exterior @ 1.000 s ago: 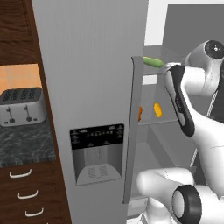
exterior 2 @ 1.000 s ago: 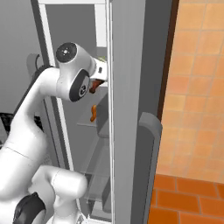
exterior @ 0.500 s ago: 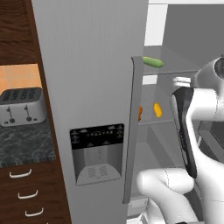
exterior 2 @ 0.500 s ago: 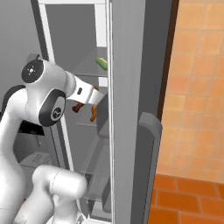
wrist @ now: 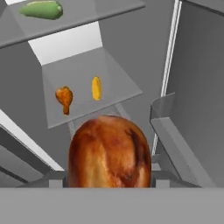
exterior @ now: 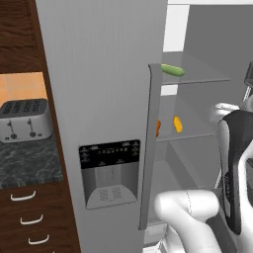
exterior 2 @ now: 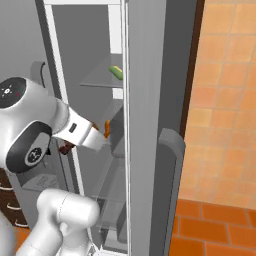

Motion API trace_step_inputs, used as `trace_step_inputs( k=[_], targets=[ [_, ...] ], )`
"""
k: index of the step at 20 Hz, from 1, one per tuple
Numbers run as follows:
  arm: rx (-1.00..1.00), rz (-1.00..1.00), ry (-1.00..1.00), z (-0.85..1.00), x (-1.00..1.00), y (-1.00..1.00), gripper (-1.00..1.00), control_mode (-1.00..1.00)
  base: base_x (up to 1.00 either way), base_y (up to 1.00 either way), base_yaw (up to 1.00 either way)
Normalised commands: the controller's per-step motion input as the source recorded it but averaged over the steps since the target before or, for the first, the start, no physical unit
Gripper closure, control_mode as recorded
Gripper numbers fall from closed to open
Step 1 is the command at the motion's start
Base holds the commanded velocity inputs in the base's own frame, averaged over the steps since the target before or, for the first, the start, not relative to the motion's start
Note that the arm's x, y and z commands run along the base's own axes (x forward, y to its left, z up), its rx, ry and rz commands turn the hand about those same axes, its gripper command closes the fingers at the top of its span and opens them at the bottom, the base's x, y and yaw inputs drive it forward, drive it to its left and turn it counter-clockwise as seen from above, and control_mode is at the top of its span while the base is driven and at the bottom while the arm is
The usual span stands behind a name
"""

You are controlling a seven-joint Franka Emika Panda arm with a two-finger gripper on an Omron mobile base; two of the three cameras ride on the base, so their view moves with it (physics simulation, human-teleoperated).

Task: Place one corn and one chicken drumstick in each tupperware on the nearby counter, to pack two identical lunches.

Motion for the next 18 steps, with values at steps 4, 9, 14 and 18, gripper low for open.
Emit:
trace_step_inputs(
  k=[4,9,14,18],
  targets=[
    [0.00,0.09,0.07,0.00,-1.00,0.26,1.00,-1.00,0.00,0.00,0.00],
    [-0.05,0.11,-0.01,0.00,-0.92,0.52,1.00,-1.00,0.00,0.00,0.00],
    [-0.07,0.04,-0.02,0.00,-0.12,0.28,1.00,1.00,-0.02,0.52,0.10],
    [0.00,0.00,0.00,0.00,0.00,0.00,1.00,1.00,-0.01,1.00,0.23]
  ],
)
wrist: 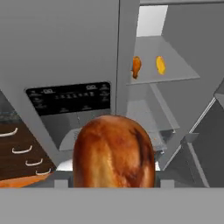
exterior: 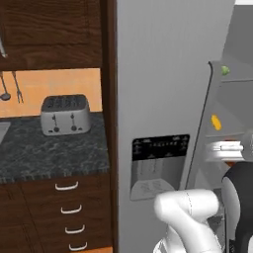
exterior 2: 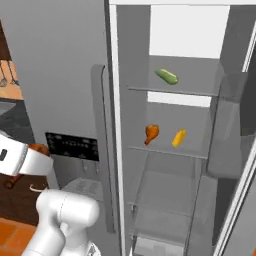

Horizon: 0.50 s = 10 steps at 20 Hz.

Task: Place one corn and one chicken drumstick in each tupperware on the nearby counter, to pack two identical lunches.

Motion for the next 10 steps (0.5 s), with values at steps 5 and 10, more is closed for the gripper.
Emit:
trace_step_inputs(
  k=[5,10],
  targets=[
    [0.00,0.00,0.00,0.00,0.00,0.00,1.00,1.00,-0.02,1.00,0.23],
    [0.00,0.00,0.00,0.00,0.00,0.00,1.00,1.00,-0.03,1.00,0.22]
  ],
)
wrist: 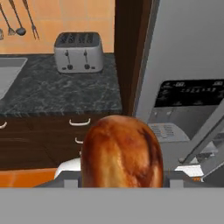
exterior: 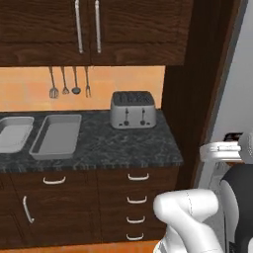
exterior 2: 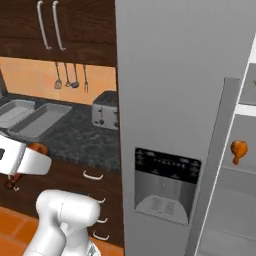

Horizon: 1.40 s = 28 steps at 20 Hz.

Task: Place one corn and one chicken drumstick in each tupperware on the nearby counter, to pack two identical lunches.

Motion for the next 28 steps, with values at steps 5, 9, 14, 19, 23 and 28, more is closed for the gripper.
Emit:
trace_step_inputs(
  k=[5,9,14,19,23,28],
  targets=[
    [0.00,0.00,0.00,0.00,0.00,0.00,1.00,1.00,0.00,1.00,0.18],
    [0.00,0.00,0.00,0.00,0.00,0.00,1.00,1.00,0.00,1.00,0.01],
    [0.00,0.00,0.00,0.00,0.00,0.00,1.00,1.00,0.00,1.00,0.00],
    [0.00,0.00,0.00,0.00,0.00,0.00,1.00,1.00,0.05,0.87,0.00],
    [0.00,0.00,0.00,0.00,0.00,0.00,1.00,1.00,0.53,0.24,0.00],
    [0.00,0.00,0.00,0.00,0.00,0.00,1.00,1.00,0.76,-0.01,0.00]
  ],
)
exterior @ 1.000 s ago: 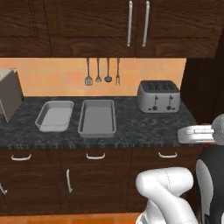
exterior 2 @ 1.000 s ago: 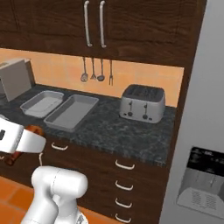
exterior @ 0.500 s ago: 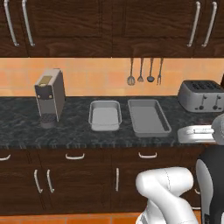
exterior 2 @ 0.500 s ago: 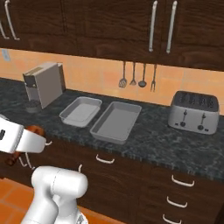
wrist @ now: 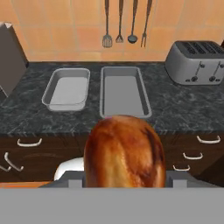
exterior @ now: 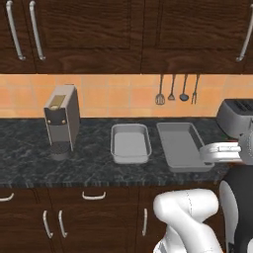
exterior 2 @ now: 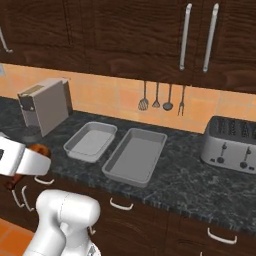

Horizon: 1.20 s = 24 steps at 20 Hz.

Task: Place one corn and one chicken drumstick in each tupperware on the nearby counter, to pack two identical lunches.

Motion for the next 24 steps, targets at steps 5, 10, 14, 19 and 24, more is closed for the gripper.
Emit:
trace_step_inputs(
  k=[5,10,14,19,24],
  targets=[
    [0.00,0.00,0.00,0.00,0.00,0.00,1.00,1.00,0.03,0.21,0.05],
    [0.22,0.00,0.00,-0.12,0.34,-0.14,1.00,-1.00,0.00,0.00,0.00],
    [0.12,0.00,0.06,-0.24,1.00,0.48,1.00,-1.00,0.00,0.00,0.00],
    [0.00,0.00,0.01,-0.30,1.00,0.98,1.00,-1.00,0.00,0.00,0.00],
    [0.16,0.01,0.15,-0.31,1.00,0.01,1.00,-1.00,0.00,0.00,0.00]
  ],
)
